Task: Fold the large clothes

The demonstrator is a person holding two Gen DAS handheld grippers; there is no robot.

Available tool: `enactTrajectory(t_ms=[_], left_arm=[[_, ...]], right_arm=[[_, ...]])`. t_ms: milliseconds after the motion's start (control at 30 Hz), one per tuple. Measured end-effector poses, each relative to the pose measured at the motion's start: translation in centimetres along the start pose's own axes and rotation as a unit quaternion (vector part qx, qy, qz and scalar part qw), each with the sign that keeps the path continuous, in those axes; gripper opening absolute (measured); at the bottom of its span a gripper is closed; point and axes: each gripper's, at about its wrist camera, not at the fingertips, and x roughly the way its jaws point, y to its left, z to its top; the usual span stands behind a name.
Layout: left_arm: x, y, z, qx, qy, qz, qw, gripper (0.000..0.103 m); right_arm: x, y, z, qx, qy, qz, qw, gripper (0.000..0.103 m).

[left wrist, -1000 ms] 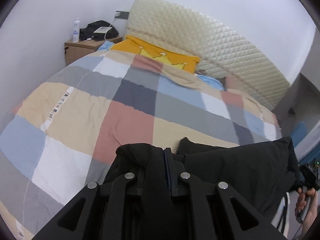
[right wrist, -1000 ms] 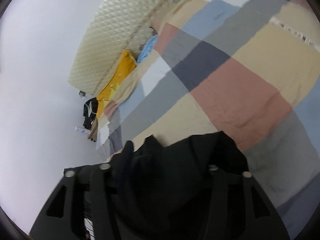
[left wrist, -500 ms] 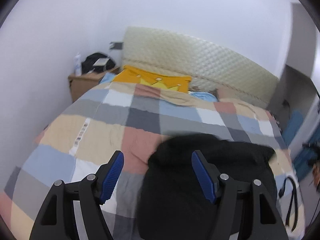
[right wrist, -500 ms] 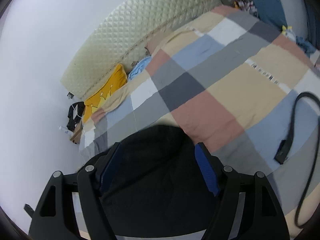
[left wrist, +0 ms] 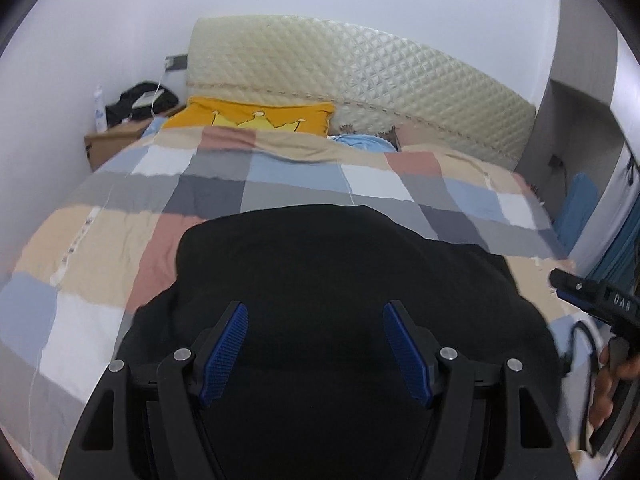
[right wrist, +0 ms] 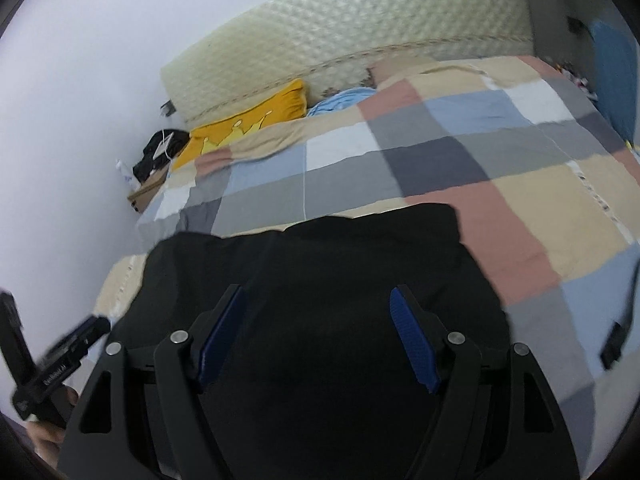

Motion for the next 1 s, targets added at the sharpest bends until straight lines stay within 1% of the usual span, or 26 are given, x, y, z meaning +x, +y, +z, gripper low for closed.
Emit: enactTrajectory(t_ms=[67,133,200,333,467,600,700,800,1000], left_arm=[[1.5,-0.8,0.2,0.011,0.002,0.008,0.9999,0.07],[3.6,-0.9,0.4,0.014,0.007,0.012,0.9998,0.07],[6.0,-0.6,0.1,0.013,0.026,0.012,0.9995,0.07],[7.7,0.3,0.5,0.007,0.013,0.006,0.9999,0.07],[9.9,0.8,1.3,-0.008,0.027,0.011,0.9996,0.071],[11.4,1.2,1.5,-0.01,0.033,0.014,0.9993,0.072],[12.1,1.3,1.3,-0.01,0.037,0.007,0.9993,0.073],[12.6,1.4,0.9,-0.016,0.037,-0.003,0.9992,0.075],[13.0,1.1,0.0,-0.004,0.026,-0.001,0.9996,0.075]], right_arm=[[1.6,0.7,-0.6,-0.015,-0.005,0.0,1.0,0.075],[4.0,1.7,-1.2,-0.044,0.002,-0.008,0.999,0.075],[6.0,2.4,-1.8,-0.065,0.008,-0.023,0.998,0.075],[7.9,3.1,-1.3,-0.077,-0.018,-0.024,0.997,0.075],[10.5,4.6,-0.4,-0.116,-0.013,-0.051,0.992,0.075],[13.0,4.9,-0.1,-0.12,0.006,-0.062,0.991,0.078],[13.8,4.7,-0.4,-0.119,0.007,-0.064,0.991,0.078],[14.0,4.5,-1.2,-0.121,-0.002,-0.061,0.991,0.078],[14.2,3.9,-2.3,-0.116,-0.014,-0.049,0.992,0.078]])
